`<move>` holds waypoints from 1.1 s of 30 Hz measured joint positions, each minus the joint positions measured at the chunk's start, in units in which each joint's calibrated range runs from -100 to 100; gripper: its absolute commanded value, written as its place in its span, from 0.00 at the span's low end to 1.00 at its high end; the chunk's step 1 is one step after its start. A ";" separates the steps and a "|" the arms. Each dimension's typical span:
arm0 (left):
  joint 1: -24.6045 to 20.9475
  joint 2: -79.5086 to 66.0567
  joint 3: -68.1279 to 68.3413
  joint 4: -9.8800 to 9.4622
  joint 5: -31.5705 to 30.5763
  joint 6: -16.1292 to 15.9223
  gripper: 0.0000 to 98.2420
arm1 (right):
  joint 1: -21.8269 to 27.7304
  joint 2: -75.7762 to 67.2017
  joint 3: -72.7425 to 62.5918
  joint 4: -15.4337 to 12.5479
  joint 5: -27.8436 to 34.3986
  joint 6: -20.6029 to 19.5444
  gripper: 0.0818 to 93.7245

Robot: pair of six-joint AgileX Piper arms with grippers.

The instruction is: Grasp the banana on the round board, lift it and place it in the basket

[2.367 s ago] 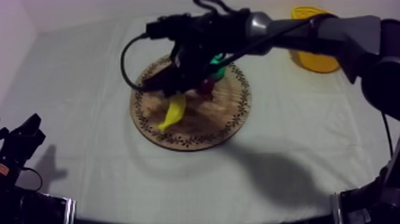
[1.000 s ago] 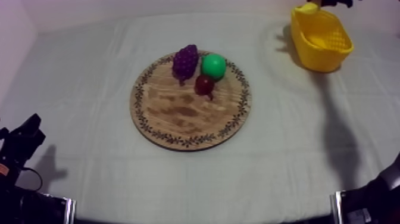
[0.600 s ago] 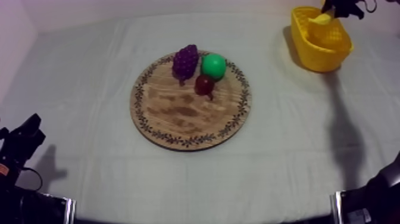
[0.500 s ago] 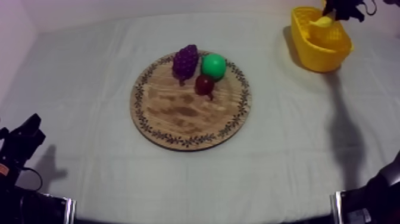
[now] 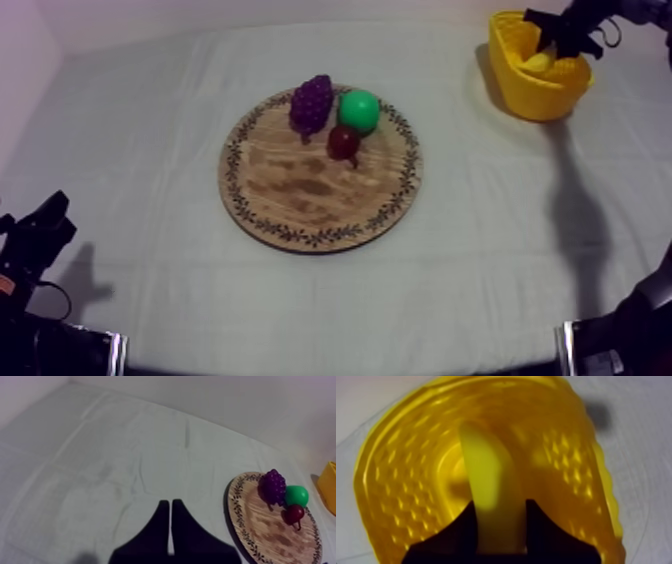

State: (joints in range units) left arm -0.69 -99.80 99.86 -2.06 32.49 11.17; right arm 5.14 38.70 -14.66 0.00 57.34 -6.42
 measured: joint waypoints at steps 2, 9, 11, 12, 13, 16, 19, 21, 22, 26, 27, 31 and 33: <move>0.00 0.00 0.00 0.00 0.00 0.00 0.00 | 0.00 0.30 0.70 0.00 -0.84 -0.34 0.28; 0.00 0.00 0.00 0.00 0.00 0.00 0.00 | 0.08 0.39 1.81 1.30 -2.44 -1.21 0.36; 0.00 0.00 0.00 0.00 0.00 0.00 0.00 | 0.14 0.05 2.36 1.37 -2.53 -1.32 0.38; 0.00 0.00 0.00 0.00 0.00 0.00 0.00 | 0.18 -0.14 2.47 1.37 -2.64 -1.35 0.39; 0.00 0.00 0.00 0.00 0.00 0.00 0.00 | 0.18 -0.36 2.66 1.44 -2.87 -1.52 0.40; 0.00 0.00 0.00 0.00 0.00 0.00 0.00 | 0.18 -0.99 3.15 1.72 -3.22 -2.03 0.41; 0.00 0.00 0.00 0.00 0.00 0.00 0.00 | 0.38 -1.95 4.49 1.79 -3.96 -2.03 0.35; 0.00 0.00 0.00 0.00 0.00 0.00 0.00 | 0.51 -3.21 5.71 1.61 -4.60 -1.66 0.25; 0.00 0.00 0.00 0.00 0.00 0.00 0.00 | 0.56 -4.00 6.53 1.46 -5.22 -1.21 0.19; 0.00 0.00 0.00 0.00 0.00 0.00 0.00 | 0.38 -7.69 11.05 2.17 -8.86 -1.57 0.05; 0.00 0.00 0.00 0.00 0.00 0.00 0.00 | 0.26 -8.91 12.59 3.05 -9.66 -2.25 0.03; 0.00 0.00 0.00 0.00 0.00 0.00 0.00 | -0.02 -14.53 19.68 5.98 -14.01 -5.41 0.01; 0.00 0.00 0.00 0.00 0.00 0.00 0.00 | 0.08 -18.03 24.01 6.41 -15.82 -6.42 0.01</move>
State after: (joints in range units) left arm -0.69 -99.80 99.86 -2.06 32.49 11.17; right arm 5.22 20.67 9.35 6.41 41.52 -12.84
